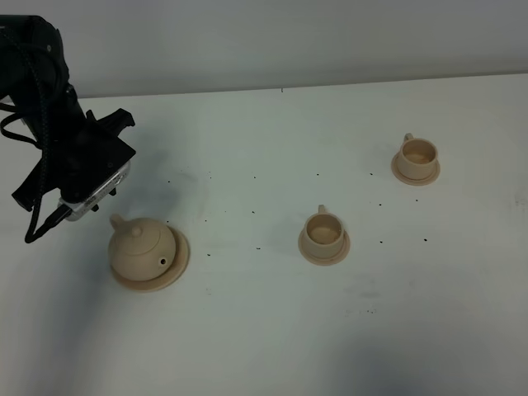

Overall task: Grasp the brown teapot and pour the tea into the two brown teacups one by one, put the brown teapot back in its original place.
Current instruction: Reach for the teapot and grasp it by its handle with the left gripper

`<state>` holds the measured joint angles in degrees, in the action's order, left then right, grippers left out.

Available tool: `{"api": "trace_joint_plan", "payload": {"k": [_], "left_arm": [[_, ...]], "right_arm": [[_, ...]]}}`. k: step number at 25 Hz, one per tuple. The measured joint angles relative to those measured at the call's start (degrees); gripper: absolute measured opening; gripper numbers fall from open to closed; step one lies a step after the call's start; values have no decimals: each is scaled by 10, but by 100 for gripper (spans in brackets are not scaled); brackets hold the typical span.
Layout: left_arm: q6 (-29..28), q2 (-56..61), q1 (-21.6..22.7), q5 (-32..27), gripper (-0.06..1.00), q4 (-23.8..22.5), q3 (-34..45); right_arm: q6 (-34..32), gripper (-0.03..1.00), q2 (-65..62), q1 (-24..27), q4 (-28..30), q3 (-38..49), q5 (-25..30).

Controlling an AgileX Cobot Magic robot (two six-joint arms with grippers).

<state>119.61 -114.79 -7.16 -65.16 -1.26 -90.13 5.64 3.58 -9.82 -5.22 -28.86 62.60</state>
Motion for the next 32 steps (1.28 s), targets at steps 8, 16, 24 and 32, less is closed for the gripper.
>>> {"api": "trace_joint_plan", "payload": {"k": [8, 16, 24, 32], "left_arm": [[0, 0, 7, 2, 37, 1, 1], [0, 1, 8, 42, 40, 1, 25], [0, -23, 8, 68, 40, 1, 28], [0, -30, -2, 69, 40, 0, 28]], "right_arm": [[0, 23, 0, 0, 0, 0, 0], [0, 23, 0, 0, 0, 0, 0], [0, 23, 0, 0, 0, 0, 0], [0, 23, 0, 0, 0, 0, 0]]}}
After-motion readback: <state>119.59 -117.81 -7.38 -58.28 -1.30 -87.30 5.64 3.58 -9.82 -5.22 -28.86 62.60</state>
